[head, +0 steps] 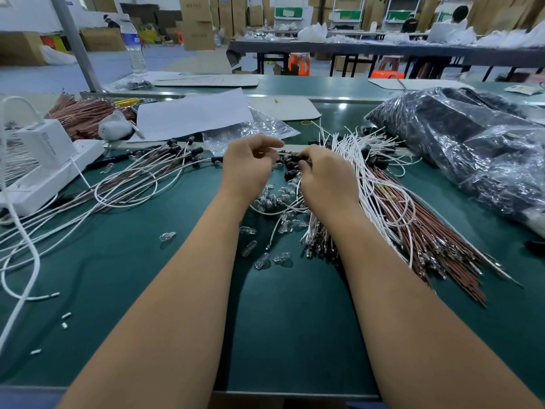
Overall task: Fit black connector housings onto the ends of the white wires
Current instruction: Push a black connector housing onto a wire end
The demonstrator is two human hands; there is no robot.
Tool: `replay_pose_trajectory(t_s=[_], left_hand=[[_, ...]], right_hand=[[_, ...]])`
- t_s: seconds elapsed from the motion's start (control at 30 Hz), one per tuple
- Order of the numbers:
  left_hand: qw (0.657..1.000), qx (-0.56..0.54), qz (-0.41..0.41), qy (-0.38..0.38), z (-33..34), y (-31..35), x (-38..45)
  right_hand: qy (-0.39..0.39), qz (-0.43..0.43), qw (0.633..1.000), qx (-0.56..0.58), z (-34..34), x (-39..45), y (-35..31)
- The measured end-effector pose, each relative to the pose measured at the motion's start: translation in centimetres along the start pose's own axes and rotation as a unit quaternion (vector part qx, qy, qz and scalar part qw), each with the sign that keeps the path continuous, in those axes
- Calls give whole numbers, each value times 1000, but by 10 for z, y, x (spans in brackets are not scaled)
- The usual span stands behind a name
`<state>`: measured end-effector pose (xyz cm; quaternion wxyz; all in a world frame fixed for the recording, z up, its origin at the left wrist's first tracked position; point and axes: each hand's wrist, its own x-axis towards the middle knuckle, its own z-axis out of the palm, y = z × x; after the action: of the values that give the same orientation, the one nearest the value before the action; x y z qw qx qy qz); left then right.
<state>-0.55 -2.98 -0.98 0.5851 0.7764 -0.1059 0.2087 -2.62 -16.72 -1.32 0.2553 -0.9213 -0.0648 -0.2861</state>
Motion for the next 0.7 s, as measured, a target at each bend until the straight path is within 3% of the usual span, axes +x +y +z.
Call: replay_pose_trajectory(t_s=[0.17,0.23,0.3,0.4,0.5,0.6,0.7], left_hand=[[976,129,-79,157,-19,-14,8],[957,192,-121,183,-27,-18,9],[931,288,-110,196,-26,-16,6],[937,314,36,152,-12,-4,-1],[935,311,167,36,7,7,-5],[931,319,177,-29,17,7,-6],[930,335,149,-8,18,3,-5]], right_hand=[[82,47,987,-127,-8,1,11],[87,54,986,-135,-10,2,12],[83,40,989,-118,-10,1,11],[70,-6,996,-57,-6,0,5],[48,-49,998,-11,-3,-3,-4],[41,-66,997,1,-3,-5,-7],[36,-47,998,-18,-2,-4,-5]])
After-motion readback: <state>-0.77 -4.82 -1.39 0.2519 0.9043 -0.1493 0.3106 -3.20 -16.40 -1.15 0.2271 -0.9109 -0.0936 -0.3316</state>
